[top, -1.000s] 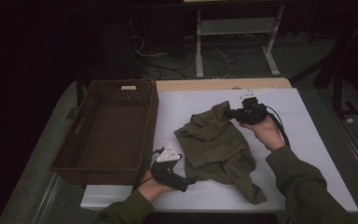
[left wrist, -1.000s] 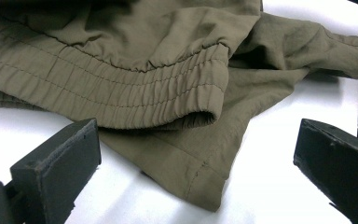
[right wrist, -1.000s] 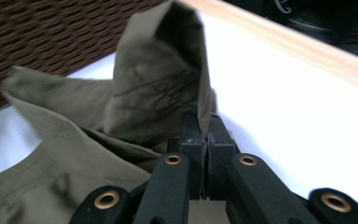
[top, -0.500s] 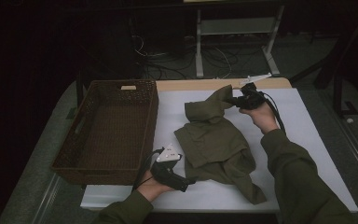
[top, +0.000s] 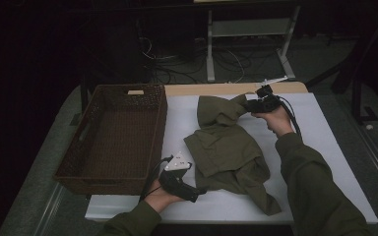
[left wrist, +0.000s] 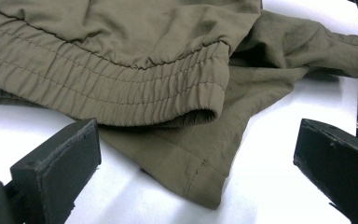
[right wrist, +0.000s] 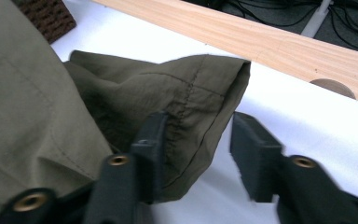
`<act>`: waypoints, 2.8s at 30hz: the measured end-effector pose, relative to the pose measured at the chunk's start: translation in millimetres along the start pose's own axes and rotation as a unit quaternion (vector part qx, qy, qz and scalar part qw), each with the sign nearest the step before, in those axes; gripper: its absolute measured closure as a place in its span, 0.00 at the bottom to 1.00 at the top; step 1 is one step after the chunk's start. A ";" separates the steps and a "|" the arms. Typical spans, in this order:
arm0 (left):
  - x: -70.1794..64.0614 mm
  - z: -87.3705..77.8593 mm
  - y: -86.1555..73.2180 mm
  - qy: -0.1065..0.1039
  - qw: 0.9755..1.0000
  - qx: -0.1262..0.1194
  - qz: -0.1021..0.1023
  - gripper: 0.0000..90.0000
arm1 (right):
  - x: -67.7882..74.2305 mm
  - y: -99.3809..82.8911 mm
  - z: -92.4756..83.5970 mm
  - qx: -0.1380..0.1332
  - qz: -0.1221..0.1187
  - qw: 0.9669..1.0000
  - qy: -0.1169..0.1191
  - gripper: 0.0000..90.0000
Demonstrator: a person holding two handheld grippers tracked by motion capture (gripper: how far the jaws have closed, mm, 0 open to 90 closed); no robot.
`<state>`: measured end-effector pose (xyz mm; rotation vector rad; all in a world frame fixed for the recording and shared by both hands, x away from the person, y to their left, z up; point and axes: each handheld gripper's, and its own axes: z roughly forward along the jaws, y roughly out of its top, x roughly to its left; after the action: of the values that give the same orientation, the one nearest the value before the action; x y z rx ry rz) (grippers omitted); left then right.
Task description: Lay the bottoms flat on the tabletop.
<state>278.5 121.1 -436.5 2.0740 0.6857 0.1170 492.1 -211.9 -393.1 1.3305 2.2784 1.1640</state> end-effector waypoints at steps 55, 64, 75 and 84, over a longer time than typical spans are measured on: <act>-1.4 0.1 -0.2 0.001 1.000 0.002 0.001 0.00 | 48.6 -14.2 -0.2 -0.014 -0.043 0.996 0.071 0.68; 0.1 0.4 -0.5 0.004 1.000 0.003 -0.005 0.00 | 64.8 -30.8 -37.4 -0.008 -0.071 0.992 0.103 0.55; 0.1 -0.9 -0.2 0.004 1.000 0.000 -0.005 0.00 | 88.4 -57.1 -75.6 0.003 -0.115 0.986 0.124 0.53; -0.6 0.0 0.0 0.004 1.000 0.003 -0.002 0.00 | 114.6 -80.6 -85.3 0.018 -0.141 0.978 0.154 0.53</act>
<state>278.0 120.8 -436.4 2.0787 0.6948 0.1208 331.3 -182.4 -379.1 0.8431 2.6061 1.3072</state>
